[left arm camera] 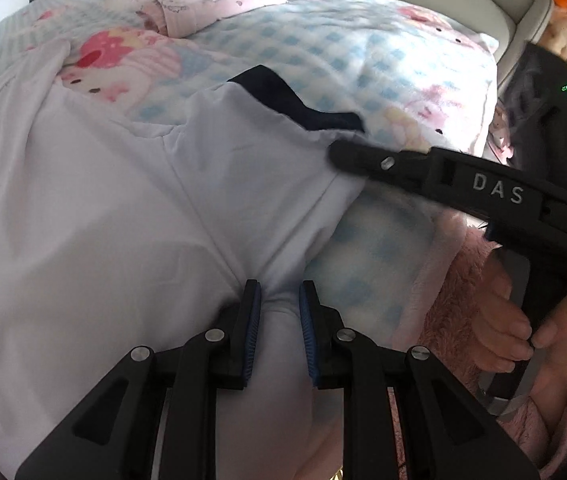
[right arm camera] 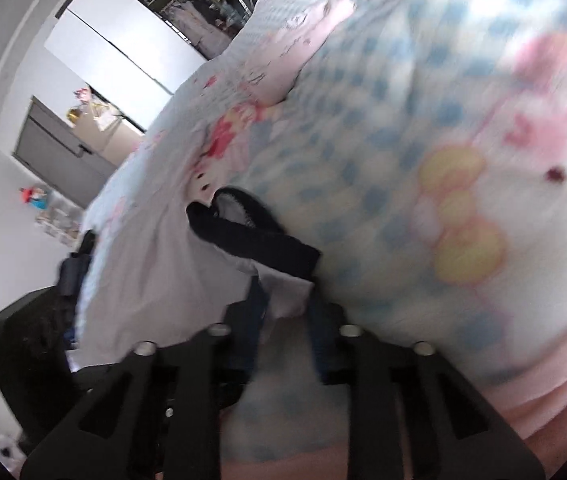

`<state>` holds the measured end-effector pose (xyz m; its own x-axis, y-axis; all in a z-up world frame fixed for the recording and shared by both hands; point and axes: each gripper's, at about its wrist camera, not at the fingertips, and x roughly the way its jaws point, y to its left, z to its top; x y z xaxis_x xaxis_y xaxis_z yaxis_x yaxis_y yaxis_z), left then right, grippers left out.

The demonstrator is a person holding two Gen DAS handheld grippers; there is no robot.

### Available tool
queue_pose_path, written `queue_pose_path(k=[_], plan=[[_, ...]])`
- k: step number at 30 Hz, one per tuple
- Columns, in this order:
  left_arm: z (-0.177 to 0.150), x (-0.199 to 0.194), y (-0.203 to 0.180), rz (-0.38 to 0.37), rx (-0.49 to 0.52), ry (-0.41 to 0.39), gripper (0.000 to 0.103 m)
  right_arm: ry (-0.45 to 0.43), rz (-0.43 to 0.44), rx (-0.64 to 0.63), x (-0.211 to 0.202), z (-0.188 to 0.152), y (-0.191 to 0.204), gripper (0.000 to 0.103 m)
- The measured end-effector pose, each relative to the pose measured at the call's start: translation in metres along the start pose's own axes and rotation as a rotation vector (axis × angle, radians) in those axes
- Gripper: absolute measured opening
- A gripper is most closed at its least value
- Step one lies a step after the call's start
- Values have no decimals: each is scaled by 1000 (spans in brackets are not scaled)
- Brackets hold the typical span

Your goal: Fold clothes

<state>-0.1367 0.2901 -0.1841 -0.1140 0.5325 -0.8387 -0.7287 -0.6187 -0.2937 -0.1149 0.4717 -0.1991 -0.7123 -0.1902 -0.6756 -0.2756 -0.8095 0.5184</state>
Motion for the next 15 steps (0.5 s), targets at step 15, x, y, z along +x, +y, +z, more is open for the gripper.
queue_pose_path(k=[15], plan=[[51, -59, 25, -42, -104, -169, 39, -181, -216, -5, -40, 5, -5, 31]])
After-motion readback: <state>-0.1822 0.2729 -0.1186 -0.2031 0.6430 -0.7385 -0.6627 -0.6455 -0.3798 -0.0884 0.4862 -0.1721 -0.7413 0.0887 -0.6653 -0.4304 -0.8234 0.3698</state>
